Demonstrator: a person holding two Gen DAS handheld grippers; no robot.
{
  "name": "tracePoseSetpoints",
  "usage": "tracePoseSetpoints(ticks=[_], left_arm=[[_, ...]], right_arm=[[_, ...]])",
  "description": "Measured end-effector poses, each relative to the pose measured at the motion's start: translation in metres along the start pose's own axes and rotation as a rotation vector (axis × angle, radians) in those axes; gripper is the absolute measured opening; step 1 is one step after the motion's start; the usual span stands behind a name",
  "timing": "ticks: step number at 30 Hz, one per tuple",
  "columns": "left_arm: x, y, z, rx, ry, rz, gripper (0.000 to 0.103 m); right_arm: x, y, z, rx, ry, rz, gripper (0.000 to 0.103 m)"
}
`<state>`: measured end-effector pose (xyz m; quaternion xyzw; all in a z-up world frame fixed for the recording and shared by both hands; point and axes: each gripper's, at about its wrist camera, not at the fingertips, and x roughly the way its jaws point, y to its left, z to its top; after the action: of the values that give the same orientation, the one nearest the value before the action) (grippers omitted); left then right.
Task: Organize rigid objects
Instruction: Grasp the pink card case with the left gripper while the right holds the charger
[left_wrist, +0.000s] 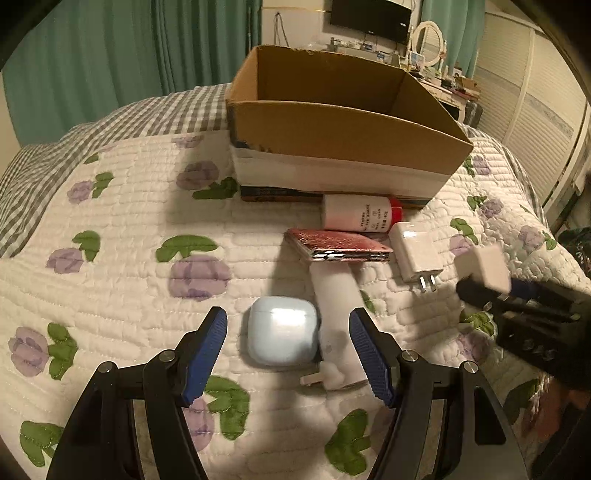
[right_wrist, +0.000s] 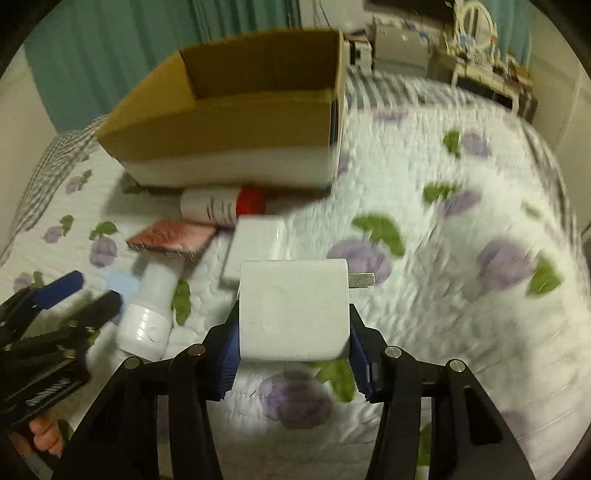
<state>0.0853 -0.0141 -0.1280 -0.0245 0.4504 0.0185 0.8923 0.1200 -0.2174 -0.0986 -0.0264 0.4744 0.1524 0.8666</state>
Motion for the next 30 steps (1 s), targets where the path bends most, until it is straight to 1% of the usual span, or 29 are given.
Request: tracePoseSetpoints(ticks=[3, 6, 8, 12, 14, 18, 21, 23, 24, 25, 26, 27, 29, 30], left_arm=[[0.004, -0.011, 0.008, 0.031, 0.005, -0.004, 0.071], [0.008, -0.021, 0.017, 0.067, -0.009, 0.005, 0.071], [0.015, -0.029, 0.022, 0.120, -0.011, 0.029, 0.071], [0.031, -0.045, 0.028, 0.274, 0.000, 0.091, 0.071], [0.037, -0.053, 0.032, 0.341, -0.008, 0.124, 0.071], [0.049, -0.071, 0.036, 0.461, -0.025, 0.125, 0.071], [0.065, -0.085, 0.037, 0.557, -0.019, 0.169, 0.071], [0.068, -0.085, 0.040, 0.571, -0.027, 0.161, 0.069], [0.069, -0.084, 0.041, 0.568, -0.020, 0.151, 0.058], [0.068, -0.082, 0.042, 0.557, -0.004, 0.118, 0.038], [0.065, -0.080, 0.042, 0.548, 0.009, 0.099, 0.038], [0.062, -0.079, 0.042, 0.548, 0.002, 0.105, 0.035], [0.056, -0.077, 0.042, 0.536, -0.001, 0.100, 0.029], [0.051, -0.073, 0.044, 0.509, -0.005, 0.091, 0.023]], right_arm=[[-0.008, -0.005, 0.015, -0.037, -0.009, 0.011, 0.050], [-0.012, -0.009, 0.026, -0.073, -0.028, -0.007, 0.050], [-0.008, -0.016, 0.027, -0.065, -0.023, 0.005, 0.050], [0.008, -0.023, 0.019, -0.035, 0.021, 0.037, 0.050], [0.011, -0.026, 0.018, -0.025, 0.033, 0.051, 0.050], [0.011, -0.027, 0.018, -0.015, 0.032, 0.068, 0.050], [0.012, -0.028, 0.017, -0.015, 0.038, 0.070, 0.050], [0.012, -0.026, 0.017, -0.018, 0.036, 0.069, 0.050], [0.011, -0.025, 0.017, -0.019, 0.034, 0.069, 0.050], [0.012, -0.024, 0.017, -0.022, 0.032, 0.069, 0.050], [0.011, -0.023, 0.017, -0.024, 0.031, 0.070, 0.050], [0.010, -0.022, 0.017, -0.026, 0.029, 0.070, 0.050], [0.008, -0.021, 0.017, -0.029, 0.023, 0.066, 0.050], [0.005, -0.020, 0.017, -0.030, 0.015, 0.063, 0.050]])
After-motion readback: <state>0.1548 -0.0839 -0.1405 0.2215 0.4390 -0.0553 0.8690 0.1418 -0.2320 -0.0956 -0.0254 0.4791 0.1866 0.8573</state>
